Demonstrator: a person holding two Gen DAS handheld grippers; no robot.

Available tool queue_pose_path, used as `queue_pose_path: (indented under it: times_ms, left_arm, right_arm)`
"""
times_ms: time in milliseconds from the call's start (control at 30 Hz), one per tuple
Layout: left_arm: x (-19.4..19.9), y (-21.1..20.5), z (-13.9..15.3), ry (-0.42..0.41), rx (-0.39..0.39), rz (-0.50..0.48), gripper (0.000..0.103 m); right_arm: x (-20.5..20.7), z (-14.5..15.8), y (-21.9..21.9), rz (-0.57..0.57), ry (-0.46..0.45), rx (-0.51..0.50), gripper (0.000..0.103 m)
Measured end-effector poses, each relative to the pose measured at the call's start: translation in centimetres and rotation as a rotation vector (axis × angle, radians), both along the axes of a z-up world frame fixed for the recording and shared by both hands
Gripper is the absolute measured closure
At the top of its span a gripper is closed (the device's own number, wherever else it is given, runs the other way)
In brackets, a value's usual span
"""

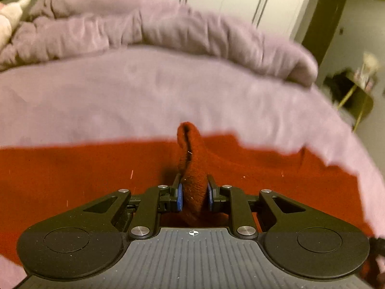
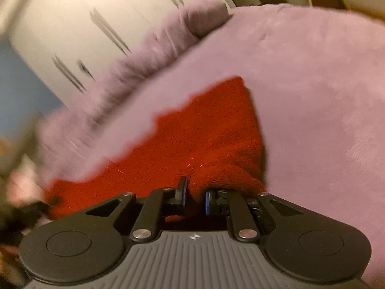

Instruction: Fold small clothes

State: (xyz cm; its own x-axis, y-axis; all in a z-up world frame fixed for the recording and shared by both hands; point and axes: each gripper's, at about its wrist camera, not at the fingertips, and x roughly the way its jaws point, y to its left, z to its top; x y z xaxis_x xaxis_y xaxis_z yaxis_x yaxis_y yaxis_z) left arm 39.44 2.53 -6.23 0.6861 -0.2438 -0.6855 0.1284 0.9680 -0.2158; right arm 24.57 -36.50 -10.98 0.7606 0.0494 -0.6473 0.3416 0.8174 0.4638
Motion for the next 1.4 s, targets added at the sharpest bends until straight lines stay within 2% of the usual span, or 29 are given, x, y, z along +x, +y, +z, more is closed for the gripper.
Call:
queue_pose_path:
  times_ms: [67, 100, 133, 200, 267, 300, 367, 433, 467, 500, 533, 567, 600, 700, 767, 867, 933, 967, 1067, 1133, 1200, 1267, 1333, 1400]
  left_arm:
    - [-0.6, -0.3, -1.3, 0.014, 0.041, -0.015, 0.081]
    - [-0.7, -0.4, -1.9, 0.019, 0.040, -0.018, 0.081]
    - [-0.9, -0.4, -2.4, 0.027, 0.031, -0.014, 0.081]
    - [-1.0, 0.1, -2.5, 0.032, 0.001, -0.002, 0.081]
    - [-1.2, 0.5, -2.2, 0.023, -0.011, 0.000, 0.081]
    - [-1.2, 0.4, -1.9, 0.012, -0.015, -0.006, 0.081]
    - [-1.4, 0.1, -1.3, -0.029, -0.017, -0.019, 0.081]
    - [-1.6, -0.2, -0.9, -0.068, -0.017, -0.029, 0.081]
    - [-1.7, -0.4, -1.1, -0.075, -0.010, -0.037, 0.081]
    - [-1.5, -0.6, -1.3, -0.063, 0.000, -0.042, 0.081]
    - [-1.4, -0.8, -1.7, -0.046, 0.018, -0.042, 0.081]
    - [-1.4, -0.9, -2.0, -0.036, 0.039, -0.043, 0.080]
    - [-1.4, -0.9, -2.3, -0.028, 0.054, -0.055, 0.079]
    - [-1.6, -0.5, -2.6, -0.020, 0.055, -0.080, 0.070]
    - [-1.3, -0.4, -2.6, -0.021, 0.043, -0.086, 0.065]
    - [-0.6, -0.7, -2.9, 0.015, 0.023, -0.076, 0.065]
    - [-0.3, -0.9, -2.9, 0.015, 0.035, -0.075, 0.077]
    - [-0.2, -1.0, -2.7, 0.009, 0.038, -0.077, 0.078]
    - [-0.2, -1.1, -2.0, -0.048, 0.051, -0.068, 0.082]
    - [0.0, -1.4, -1.6, -0.081, 0.076, -0.063, 0.083]
    - [0.3, -1.8, -1.5, -0.115, 0.105, -0.056, 0.083]
    - [0.7, -1.9, -1.9, -0.104, 0.110, -0.049, 0.082]
    - [1.0, -1.8, -3.0, -0.042, 0.114, -0.047, 0.076]
    - [0.4, -1.6, -3.3, -0.048, 0.133, -0.052, 0.067]
  right_arm:
    - [-0.7, 0.2, -0.5, -0.007, -0.035, 0.051, 0.082]
    - [-1.2, 0.3, -1.0, -0.024, -0.063, 0.095, 0.077]
    - [-1.7, 0.2, -1.6, -0.043, -0.082, 0.129, 0.077]
    - [-2.3, -0.3, -2.5, -0.085, -0.089, 0.193, 0.078]
    - [-2.0, -0.9, -3.1, -0.114, -0.076, 0.212, 0.088]
    - [-1.9, -0.8, -2.9, -0.115, -0.068, 0.192, 0.093]
    - [-1.5, 0.4, -1.9, -0.095, -0.079, 0.070, 0.094]
    - [-1.9, 1.4, -1.0, -0.089, -0.168, -0.047, 0.094]
    - [-1.9, 1.3, -0.8, -0.093, -0.164, -0.090, 0.094]
    - [-1.4, 0.9, -0.7, -0.090, -0.106, -0.119, 0.094]
    - [-1.1, 0.4, -0.8, -0.059, -0.040, -0.109, 0.094]
    - [-1.3, 0.5, -0.8, -0.020, -0.027, -0.084, 0.093]
    - [-1.9, 1.1, -0.9, 0.012, -0.019, -0.069, 0.088]
    - [-4.9, 4.0, -1.1, 0.049, -0.050, -0.095, 0.084]
    - [-5.7, 5.6, -1.3, 0.015, -0.073, -0.158, 0.084]
    - [-2.5, 5.6, -0.7, 0.041, -0.024, -0.217, 0.082]
    - [1.0, 4.6, 0.7, 0.111, 0.021, -0.267, 0.083]
    - [2.6, 4.3, 1.4, 0.148, 0.030, -0.298, 0.085]
    - [6.9, 1.9, 3.2, 0.227, 0.132, -0.427, 0.095]
    - [7.7, 1.5, 4.1, 0.217, 0.129, -0.518, 0.101]
    - [8.2, 1.7, 3.9, 0.170, 0.110, -0.564, 0.103]
    - [8.6, 1.4, 3.4, 0.112, 0.109, -0.595, 0.103]
    - [8.4, 0.7, 3.0, 0.103, 0.096, -0.594, 0.103]
    - [8.0, 1.1, 3.4, 0.129, 0.104, -0.612, 0.103]
